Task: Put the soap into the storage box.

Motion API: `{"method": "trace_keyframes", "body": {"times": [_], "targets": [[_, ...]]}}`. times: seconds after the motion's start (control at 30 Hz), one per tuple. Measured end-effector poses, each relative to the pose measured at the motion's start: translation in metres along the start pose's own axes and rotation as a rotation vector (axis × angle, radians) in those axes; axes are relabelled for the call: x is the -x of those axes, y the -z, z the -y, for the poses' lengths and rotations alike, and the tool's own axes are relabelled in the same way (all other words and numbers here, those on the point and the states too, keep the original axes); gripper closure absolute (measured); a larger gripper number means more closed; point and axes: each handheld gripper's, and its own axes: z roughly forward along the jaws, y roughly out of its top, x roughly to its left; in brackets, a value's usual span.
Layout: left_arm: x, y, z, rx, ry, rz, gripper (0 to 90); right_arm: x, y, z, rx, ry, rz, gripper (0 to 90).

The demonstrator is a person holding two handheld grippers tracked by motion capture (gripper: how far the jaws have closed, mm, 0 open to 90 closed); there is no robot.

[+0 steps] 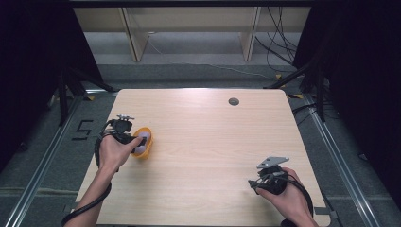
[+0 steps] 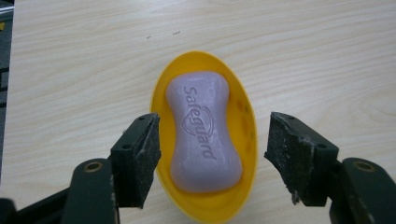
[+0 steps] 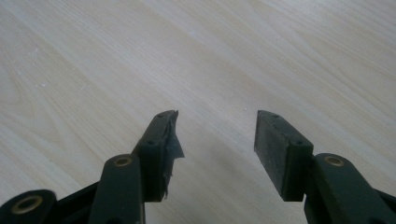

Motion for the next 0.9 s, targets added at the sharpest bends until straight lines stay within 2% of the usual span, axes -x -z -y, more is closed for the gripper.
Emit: {"method": "trace_keyframes", "body": {"times": [0.17,0.3,0.33,0.37,0.43,0.67,0.9], "targets": [[-0.002,0.011,0.013,0.034,0.0,0.016,32.1,0.0,0.0,0.0,0.001,0.002,0.001,49.1],[-0.002,0.016,0.031,0.062,-0.001,0.037,31.8,0.0,0.0,0.0,0.006,0.004,0.0,49.0],[-0.002,0.017,0.036,0.071,-0.002,0.033,31.7,0.0,0.0,0.0,-0.003,-0.01,-0.007,49.1],[-0.004,0.019,0.04,0.068,-0.017,0.037,31.7,-0.001,0.001,0.0,-0.011,-0.018,-0.01,49.0],[-0.006,0.02,0.052,0.063,-0.013,0.044,31.7,-0.002,0.001,0.0,-0.012,-0.018,-0.009,49.0],[-0.013,0.024,0.075,0.079,-0.016,0.051,31.6,-0.002,0.001,0.0,-0.011,-0.023,-0.008,49.0],[-0.016,0.018,0.101,0.08,-0.017,0.061,31.8,-0.001,0.001,0.0,-0.012,-0.019,-0.009,48.9]]}}
